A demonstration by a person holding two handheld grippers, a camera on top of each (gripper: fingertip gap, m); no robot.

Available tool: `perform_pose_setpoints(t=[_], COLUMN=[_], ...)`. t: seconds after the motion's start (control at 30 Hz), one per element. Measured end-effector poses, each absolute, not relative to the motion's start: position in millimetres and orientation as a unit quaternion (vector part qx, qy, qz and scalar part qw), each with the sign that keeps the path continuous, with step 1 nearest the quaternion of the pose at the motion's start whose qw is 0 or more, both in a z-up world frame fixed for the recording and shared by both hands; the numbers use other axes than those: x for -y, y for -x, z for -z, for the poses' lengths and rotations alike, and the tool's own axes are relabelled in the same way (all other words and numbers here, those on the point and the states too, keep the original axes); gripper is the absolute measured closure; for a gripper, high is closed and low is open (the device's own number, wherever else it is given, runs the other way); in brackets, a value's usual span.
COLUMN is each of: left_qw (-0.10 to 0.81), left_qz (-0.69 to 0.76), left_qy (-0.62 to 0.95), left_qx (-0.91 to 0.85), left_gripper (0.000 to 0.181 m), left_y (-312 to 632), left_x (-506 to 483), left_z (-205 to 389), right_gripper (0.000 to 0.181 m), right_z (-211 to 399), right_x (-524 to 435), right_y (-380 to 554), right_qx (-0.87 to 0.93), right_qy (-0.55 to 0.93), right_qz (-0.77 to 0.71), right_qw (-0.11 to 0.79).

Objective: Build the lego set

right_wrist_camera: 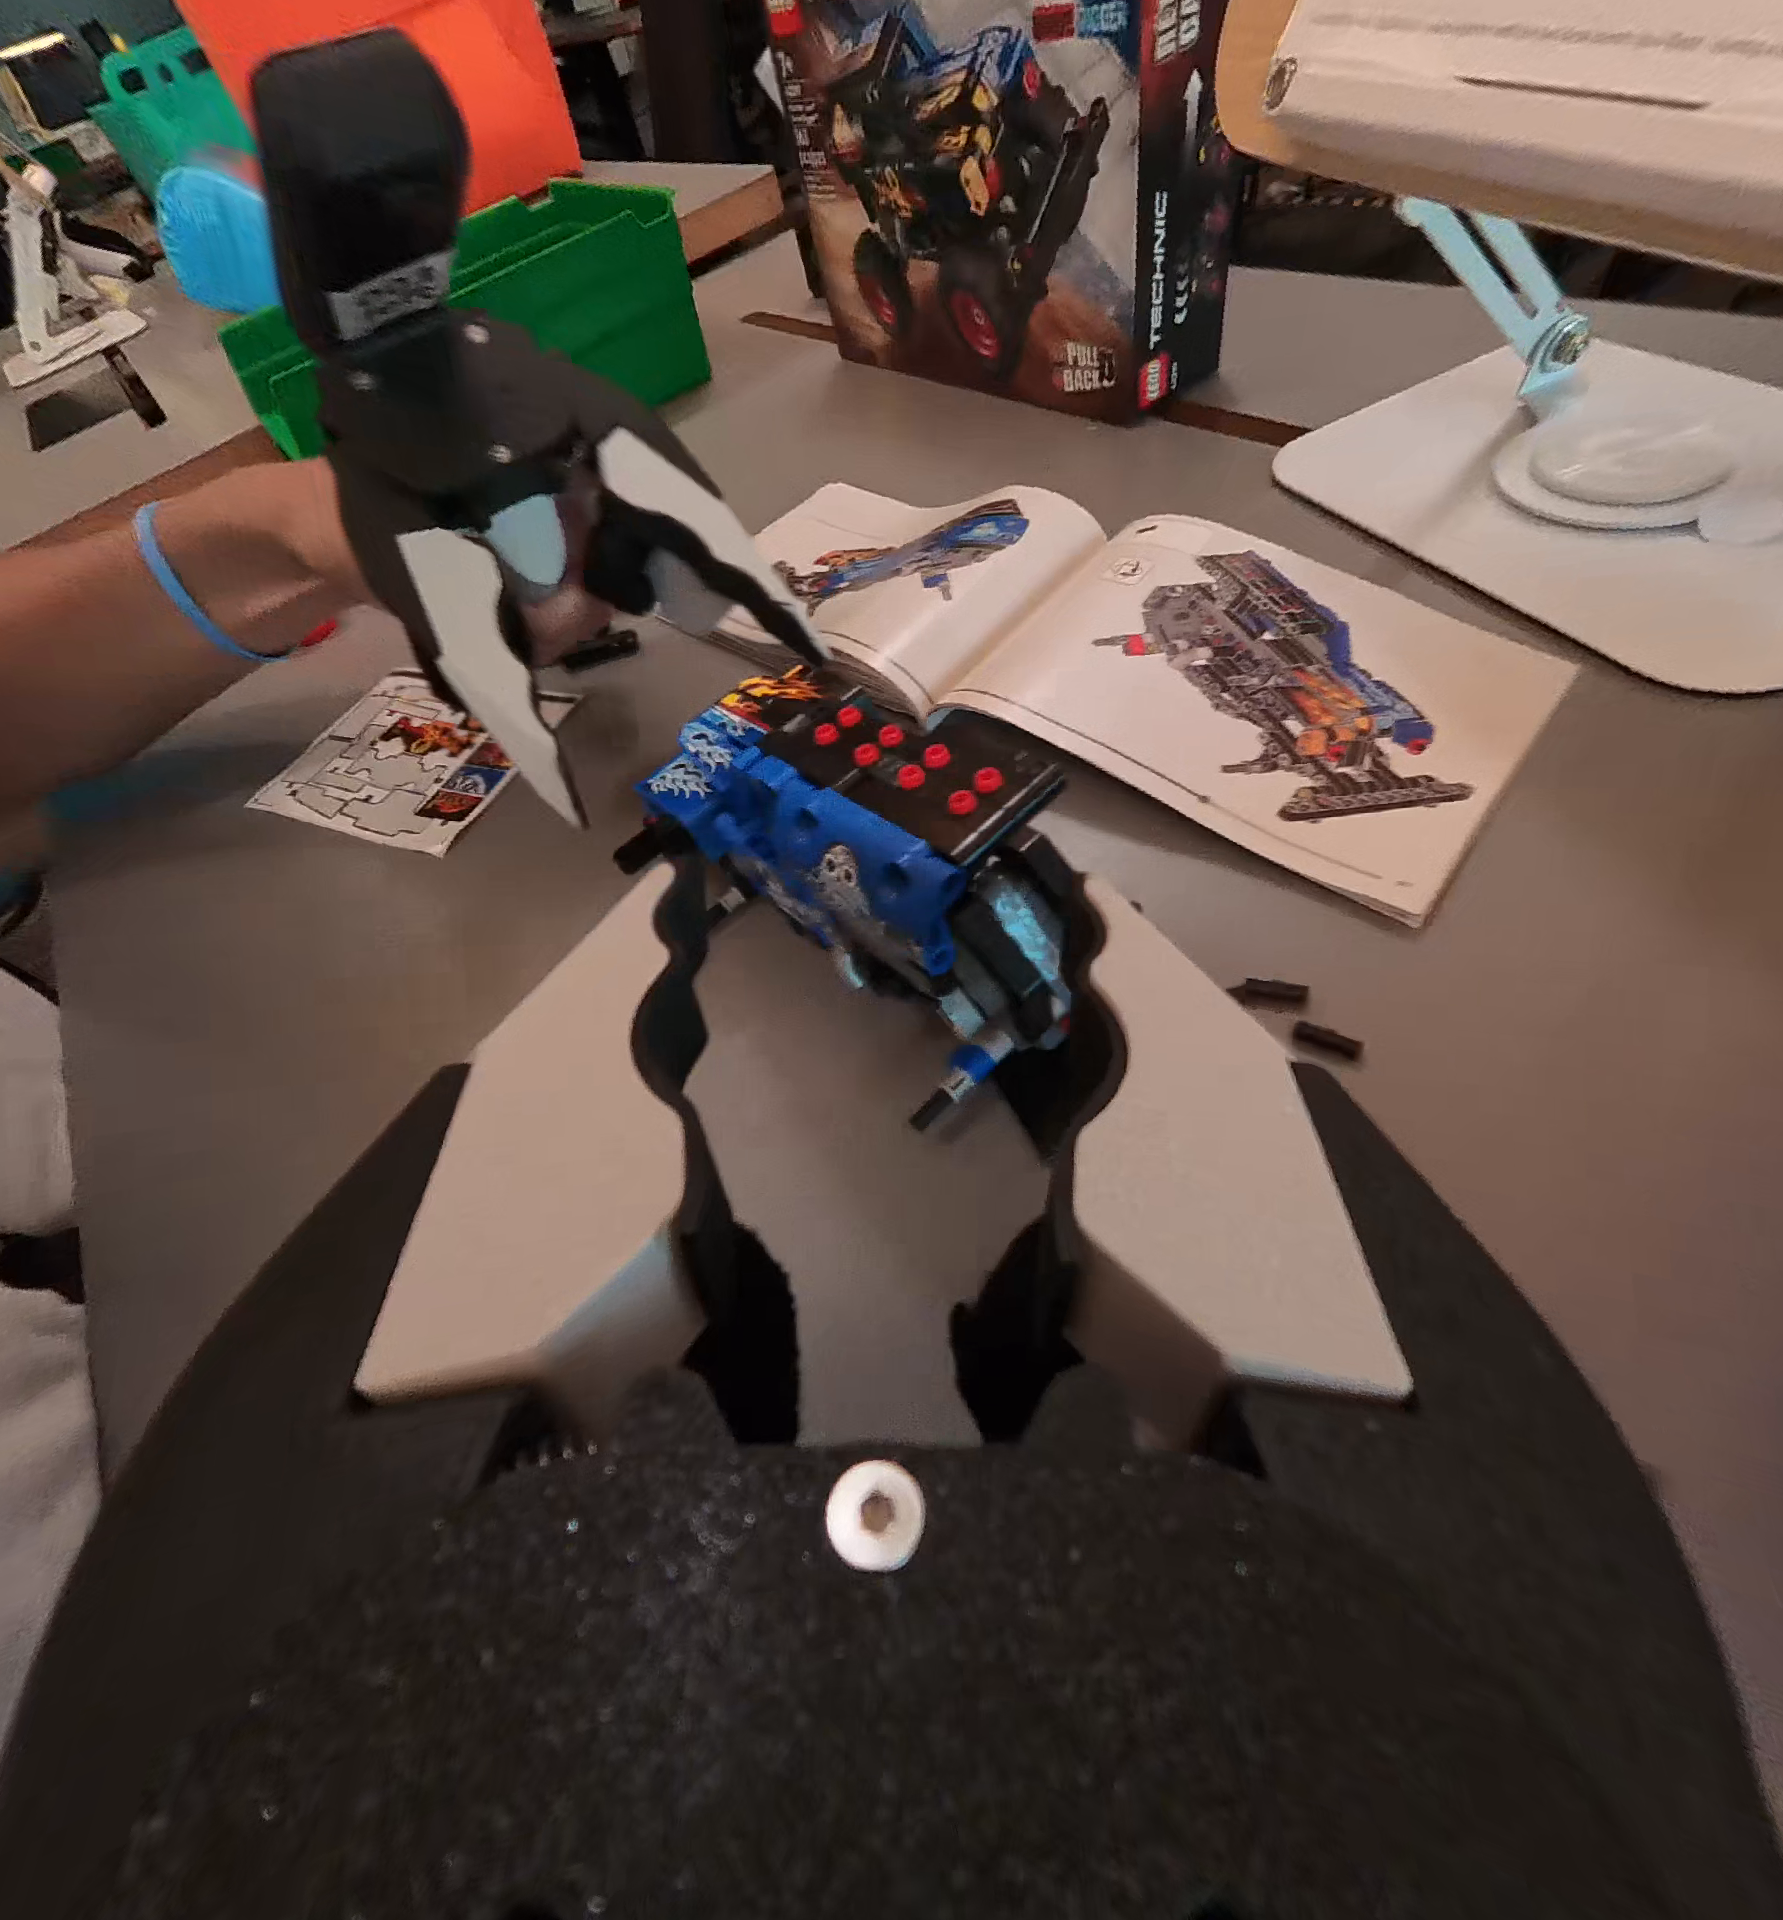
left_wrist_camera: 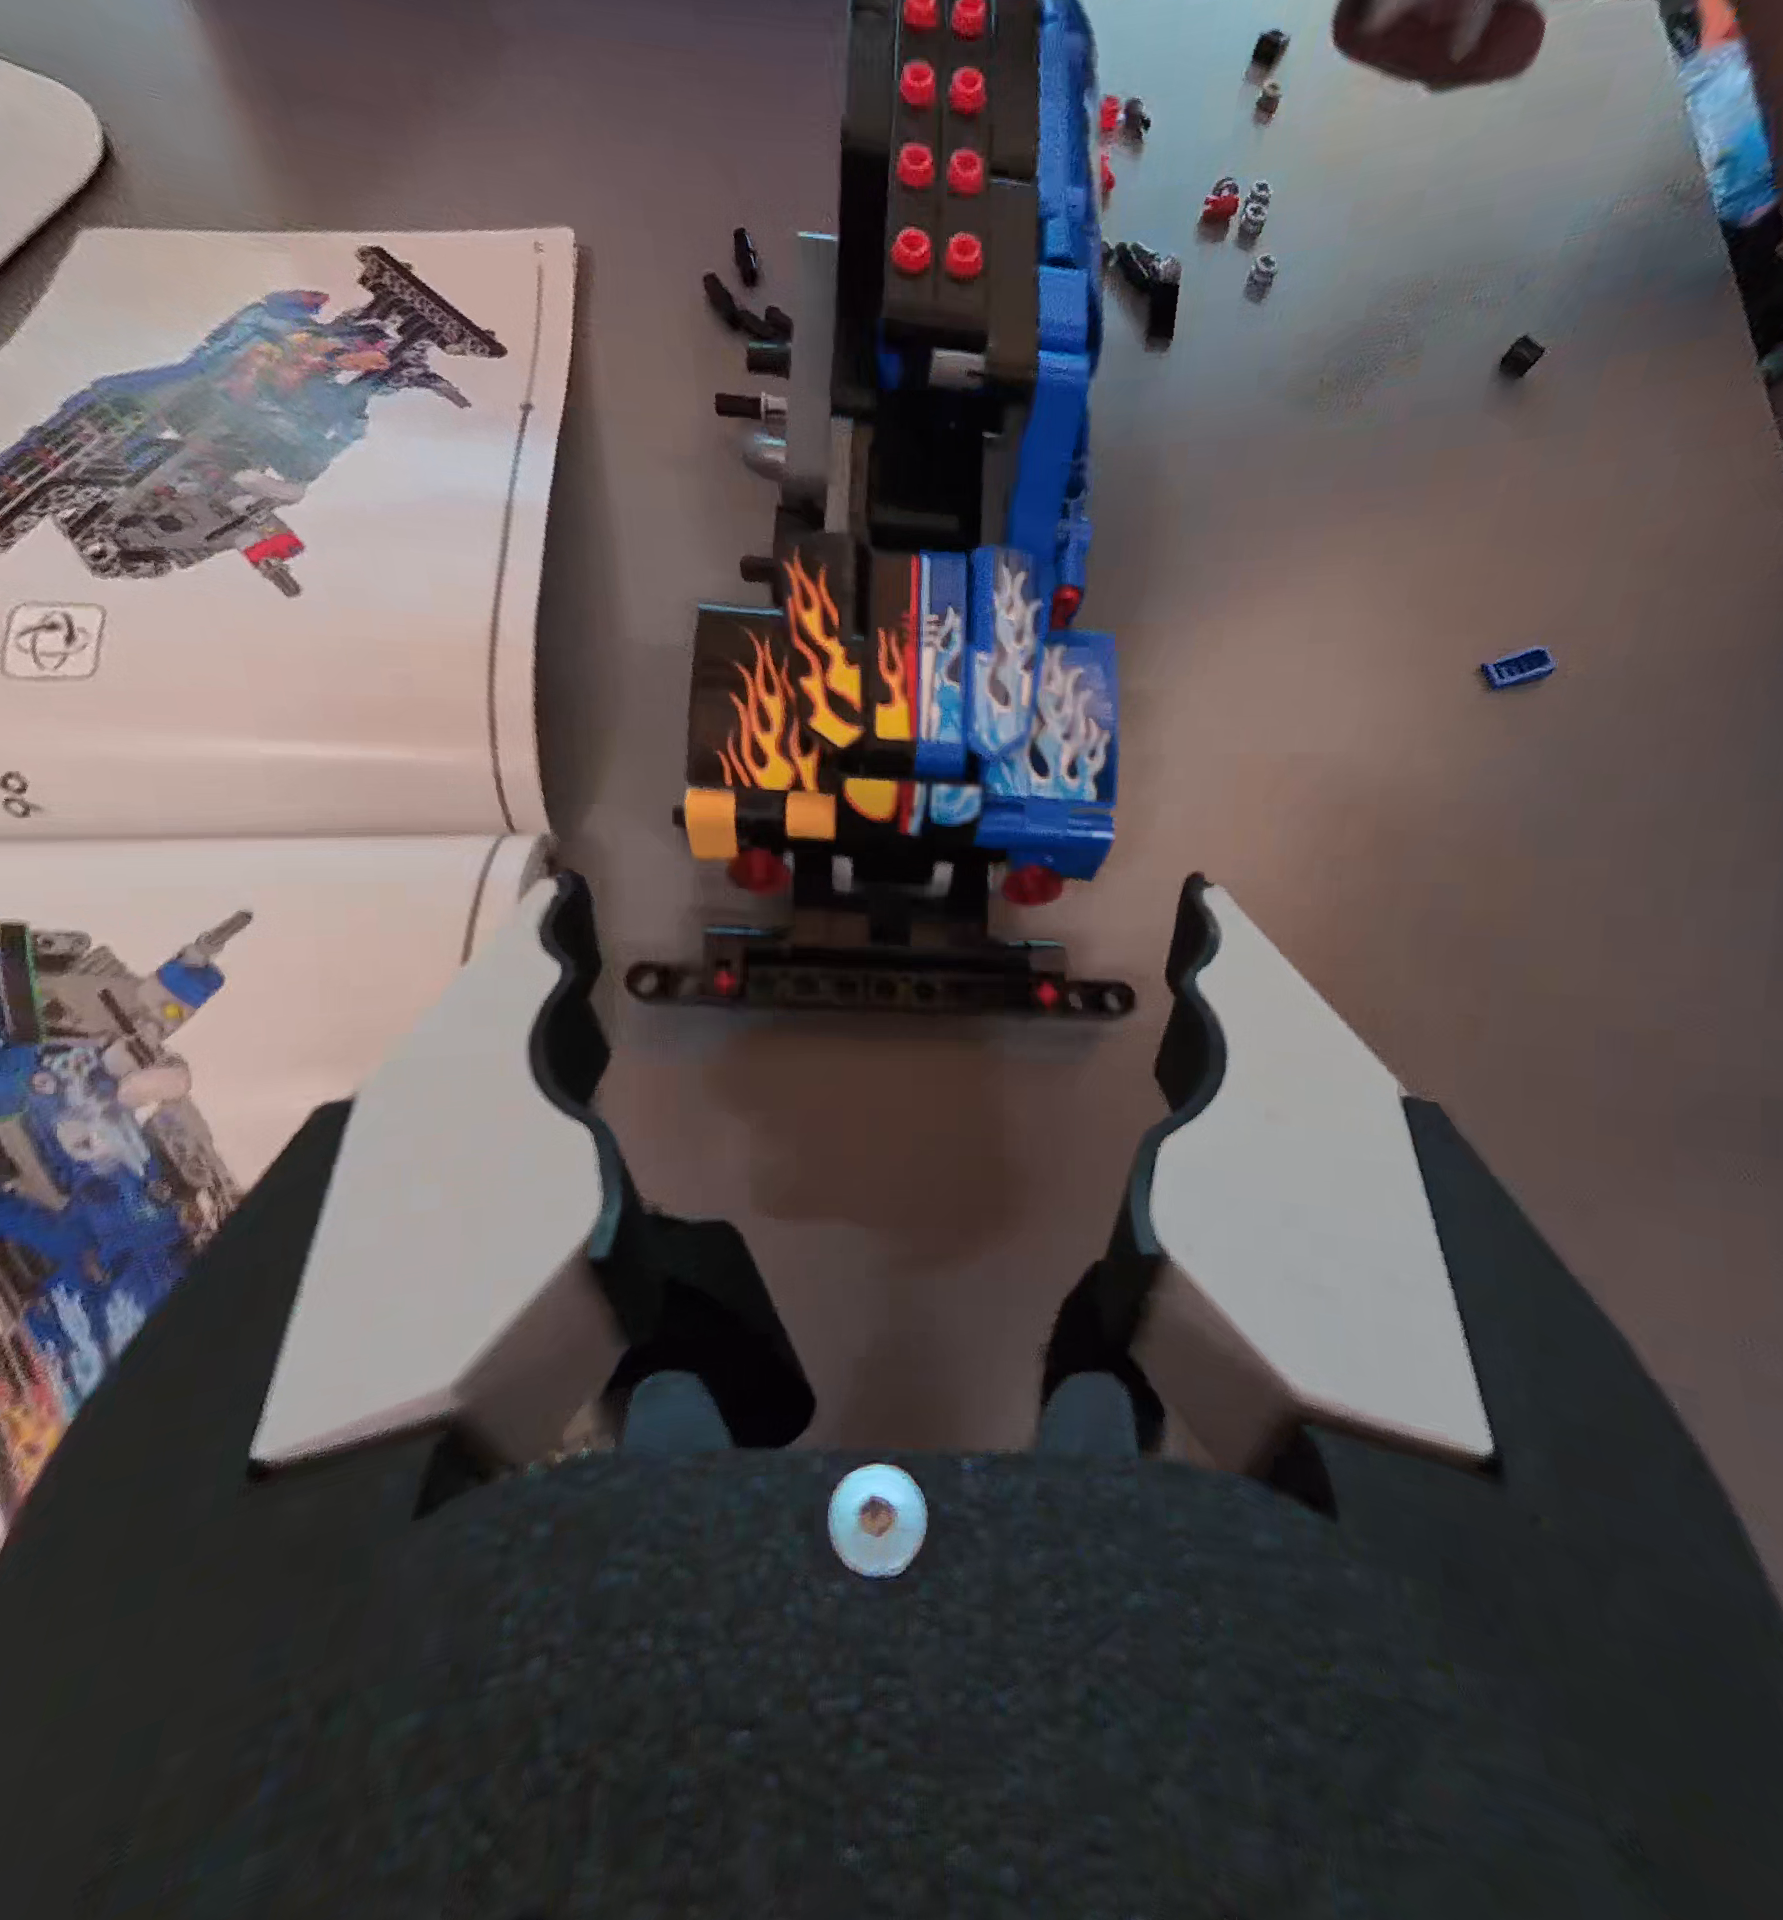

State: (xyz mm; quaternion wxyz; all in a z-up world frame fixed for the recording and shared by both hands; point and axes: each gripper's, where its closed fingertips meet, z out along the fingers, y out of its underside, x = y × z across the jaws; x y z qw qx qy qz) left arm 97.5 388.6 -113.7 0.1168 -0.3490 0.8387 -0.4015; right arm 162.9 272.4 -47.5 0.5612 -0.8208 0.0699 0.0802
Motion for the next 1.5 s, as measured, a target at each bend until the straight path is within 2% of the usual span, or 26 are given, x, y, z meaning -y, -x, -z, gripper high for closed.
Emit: perform_pose_setpoints(t=[0.1,0.23,0.33,0.5,0.67,0.8,1.0,1.1,1.17,1.2,1.27,1.3,1.37,1.43,1.5], left_qw=[0.11,0.065,0.077,0.116,0.185,0.234,0.255,0.271,0.268,0.259,0.242,0.23,0.183,0.159,0.15], left_qz=[0.396,0.413,0.402,0.404,0.394,0.39,0.375,0.363,0.366,0.378,0.404,0.409,0.435,0.452,0.445], left_qy=[0.338,0.341,0.357,0.423,0.52,0.594,0.661,0.668,0.661,0.653,0.632,0.623,0.606,0.6,0.587], left_qx=[-0.847,-0.842,-0.84,-0.803,-0.735,-0.663,-0.597,-0.59,-0.597,-0.603,-0.616,-0.625,-0.641,-0.641,-0.66], left_gripper=[0.083,0.095,0.096,0.096,0.096,0.097,0.097,0.097,0.099,0.101,0.083,0.079,0.085,0.085,0.087], left_y=[-113,-108,-98,-69,-23,-3,7,7,5,6,7,9,13,12,13], left_x=[-383,-368,-366,-369,-376,-377,-369,-367,-365,-361,-356,-356,-348,-343,-332], left_z=[121,124,124,106,90,103,121,122,121,120,118,120,122,119,120], right_gripper=[0.088,0.104,0.122,0.123,0.126,0.126,0.124,0.124,0.12,0.109,0.092,0.089,0.088,0.09,0.08], right_z=[67,83,78,65,40,48,77,79,81,83,83,83,80,79,81], right_x=[-289,-307,-311,-324,-353,-375,-383,-383,-383,-381,-371,-364,-351,-347,-354], right_y=[-160,-158,-159,-140,-100,-78,-68,-68,-72,-76,-85,-90,-92,-68,-40], right_qx=[-0.101,-0.166,-0.187,-0.123,0.034,0.15,0.213,0.218,0.223,0.217,0.178,0.149,0.08,-0.005,-0.047], right_qy=[0.825,0.823,0.807,0.815,0.823,0.826,0.834,0.817,0.821,0.828,0.848,0.86,0.875,0.867,0.852], right_qz=[-0.043,-0.019,-0.017,-0.031,-0.11,-0.164,-0.215,-0.233,-0.195,-0.173,-0.132,-0.105,-0.062,-0.09,-0.128], right_qw=[0.554,0.543,0.56,0.565,0.556,0.518,0.461,0.48,0.488,0.487,0.482,0.476,0.474,0.489,0.505])
